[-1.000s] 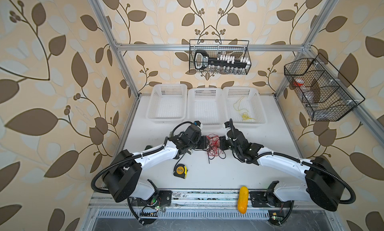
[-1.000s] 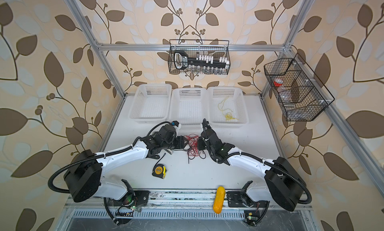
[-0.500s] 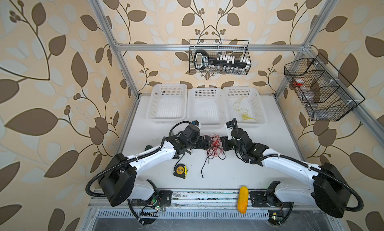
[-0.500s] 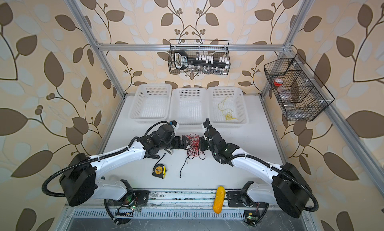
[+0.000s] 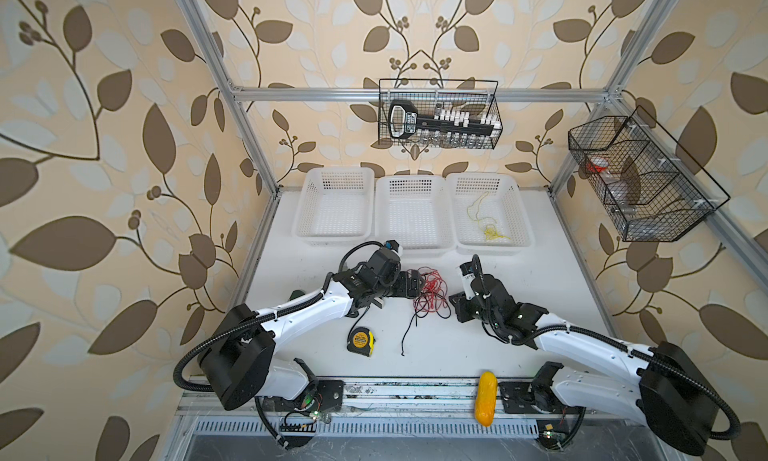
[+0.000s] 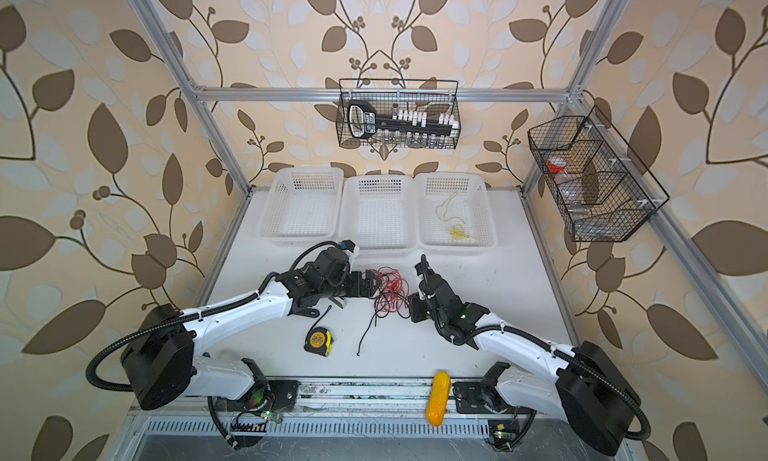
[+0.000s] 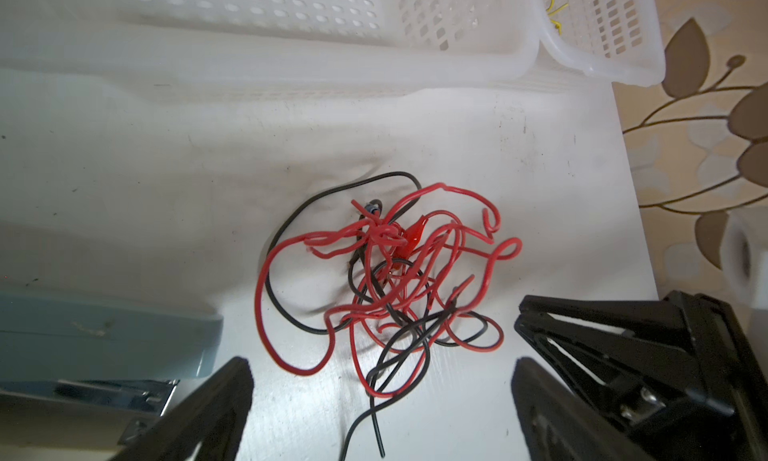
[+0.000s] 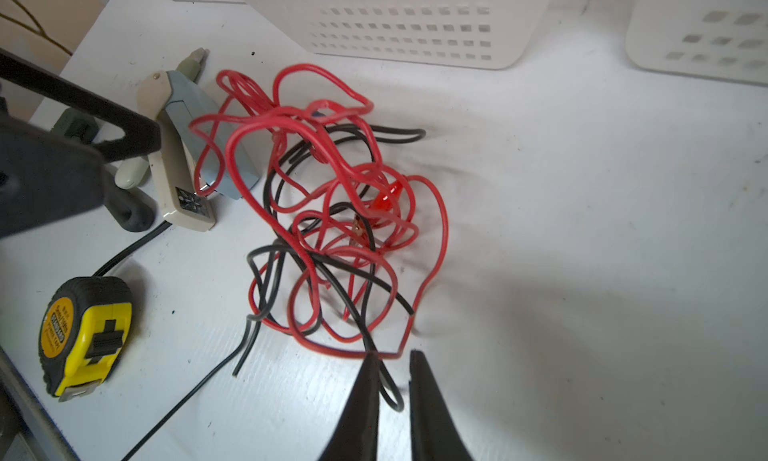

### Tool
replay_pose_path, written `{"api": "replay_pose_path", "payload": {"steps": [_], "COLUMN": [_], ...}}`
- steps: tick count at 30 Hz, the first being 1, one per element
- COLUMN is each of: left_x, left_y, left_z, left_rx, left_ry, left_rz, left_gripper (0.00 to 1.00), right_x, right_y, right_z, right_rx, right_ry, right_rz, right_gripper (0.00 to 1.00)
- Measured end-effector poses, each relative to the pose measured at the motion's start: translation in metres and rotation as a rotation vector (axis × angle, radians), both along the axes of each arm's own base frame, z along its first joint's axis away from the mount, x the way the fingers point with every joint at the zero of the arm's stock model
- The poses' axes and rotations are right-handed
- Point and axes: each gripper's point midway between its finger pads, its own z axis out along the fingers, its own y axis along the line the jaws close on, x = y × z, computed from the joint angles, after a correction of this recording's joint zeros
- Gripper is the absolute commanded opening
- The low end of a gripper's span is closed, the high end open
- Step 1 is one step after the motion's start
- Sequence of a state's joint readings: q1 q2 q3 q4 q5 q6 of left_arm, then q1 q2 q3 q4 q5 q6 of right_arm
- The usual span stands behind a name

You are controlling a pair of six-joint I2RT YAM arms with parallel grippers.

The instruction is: Untangle the cables

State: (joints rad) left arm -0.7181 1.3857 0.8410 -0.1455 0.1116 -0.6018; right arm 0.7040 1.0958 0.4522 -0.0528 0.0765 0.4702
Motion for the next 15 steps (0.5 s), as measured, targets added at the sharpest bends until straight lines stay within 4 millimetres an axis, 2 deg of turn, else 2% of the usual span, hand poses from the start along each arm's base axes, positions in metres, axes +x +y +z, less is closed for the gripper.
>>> {"api": "replay_pose_path", "payload": {"steps": [8,15], "left_x": [0.017,0.025], "left_y": [-0.018,-0.025], "left_z": [0.007,-0.025], "left_rx": [-0.018,0.030], "left_ry": [-0.010,0.052], "left_rz": [-0.009,-0.012], "left_gripper": [0.99,0.99], "right_x": [-0.018,-0.013], "right_y": [-0.005,0.005], "right_z": [-0.029,-0.032], "right_rx": [0.026,0.071], "right_ry": [0.070,0.069], "right_rz": [0.003,0.009], "right_gripper": [0.23,0.23]}}
